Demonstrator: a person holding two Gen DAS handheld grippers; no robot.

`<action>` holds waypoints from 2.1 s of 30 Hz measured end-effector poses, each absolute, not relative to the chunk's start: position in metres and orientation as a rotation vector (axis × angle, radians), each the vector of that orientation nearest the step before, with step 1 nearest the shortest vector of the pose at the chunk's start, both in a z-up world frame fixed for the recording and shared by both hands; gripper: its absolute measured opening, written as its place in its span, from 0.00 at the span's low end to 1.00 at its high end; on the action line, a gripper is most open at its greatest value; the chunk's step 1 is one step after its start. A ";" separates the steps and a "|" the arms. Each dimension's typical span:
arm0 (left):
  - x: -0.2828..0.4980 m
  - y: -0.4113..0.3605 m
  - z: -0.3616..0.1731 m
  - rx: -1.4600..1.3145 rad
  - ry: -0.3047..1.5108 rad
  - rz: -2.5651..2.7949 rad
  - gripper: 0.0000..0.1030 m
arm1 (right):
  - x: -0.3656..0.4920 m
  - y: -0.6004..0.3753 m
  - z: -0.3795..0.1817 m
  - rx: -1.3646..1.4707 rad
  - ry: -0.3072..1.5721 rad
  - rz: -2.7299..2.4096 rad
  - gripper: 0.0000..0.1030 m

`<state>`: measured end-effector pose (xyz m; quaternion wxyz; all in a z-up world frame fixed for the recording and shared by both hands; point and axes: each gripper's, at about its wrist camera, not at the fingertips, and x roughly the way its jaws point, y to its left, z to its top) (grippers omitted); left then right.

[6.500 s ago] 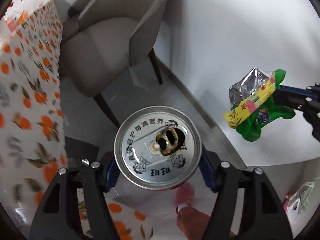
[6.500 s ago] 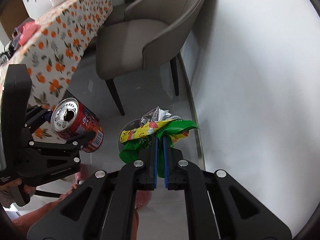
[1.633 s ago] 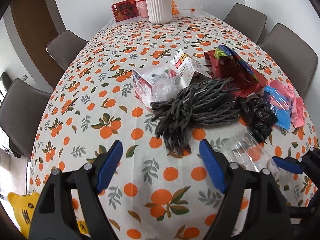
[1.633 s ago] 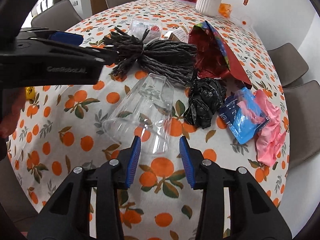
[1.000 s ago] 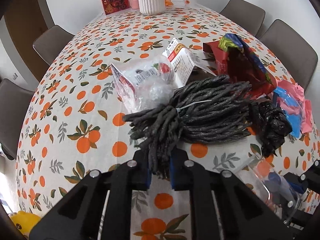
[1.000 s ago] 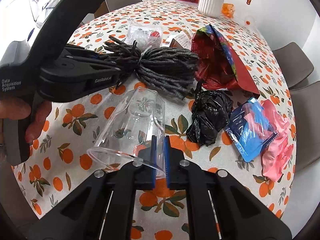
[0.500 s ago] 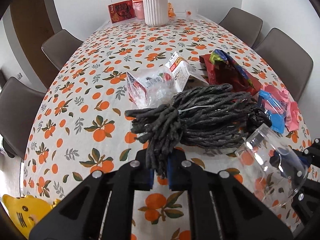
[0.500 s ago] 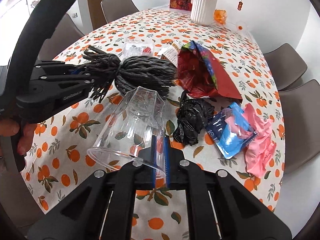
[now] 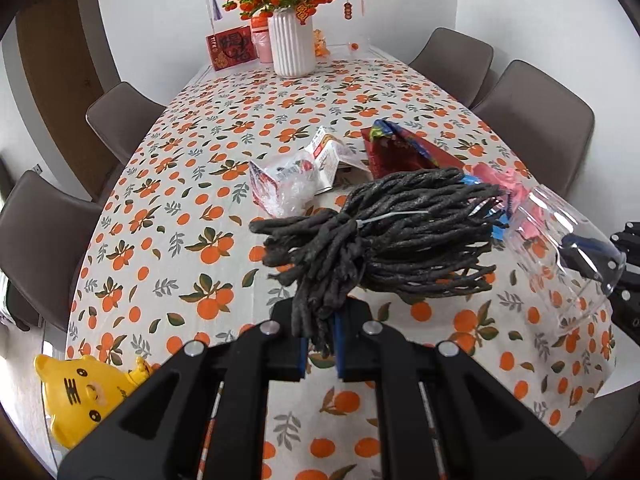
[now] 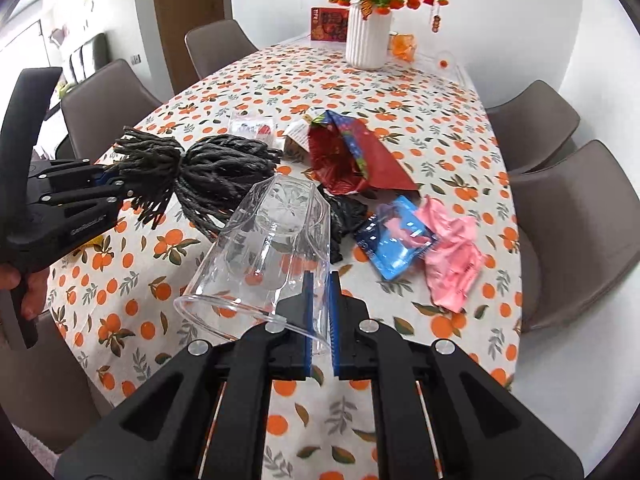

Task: Collect trash
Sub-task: 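Carry the grey strands and clear cup off the table over the grey bin, then open the left tool to drop the strands while the right tool drops the cup into the bin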

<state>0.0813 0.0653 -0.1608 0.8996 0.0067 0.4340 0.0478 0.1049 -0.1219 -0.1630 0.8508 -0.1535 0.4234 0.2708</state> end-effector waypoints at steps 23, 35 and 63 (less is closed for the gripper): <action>0.083 -0.251 -0.170 0.226 0.935 -0.424 0.10 | 0.029 -0.443 -0.146 -0.072 0.956 0.086 0.06; 0.087 -0.424 -0.263 0.234 1.084 -0.427 0.10 | 0.031 -0.598 -0.204 -0.047 1.030 0.020 0.06; 0.127 -0.488 -0.536 0.289 1.290 -0.196 0.61 | 0.099 -0.632 -0.462 -0.075 1.268 0.162 0.06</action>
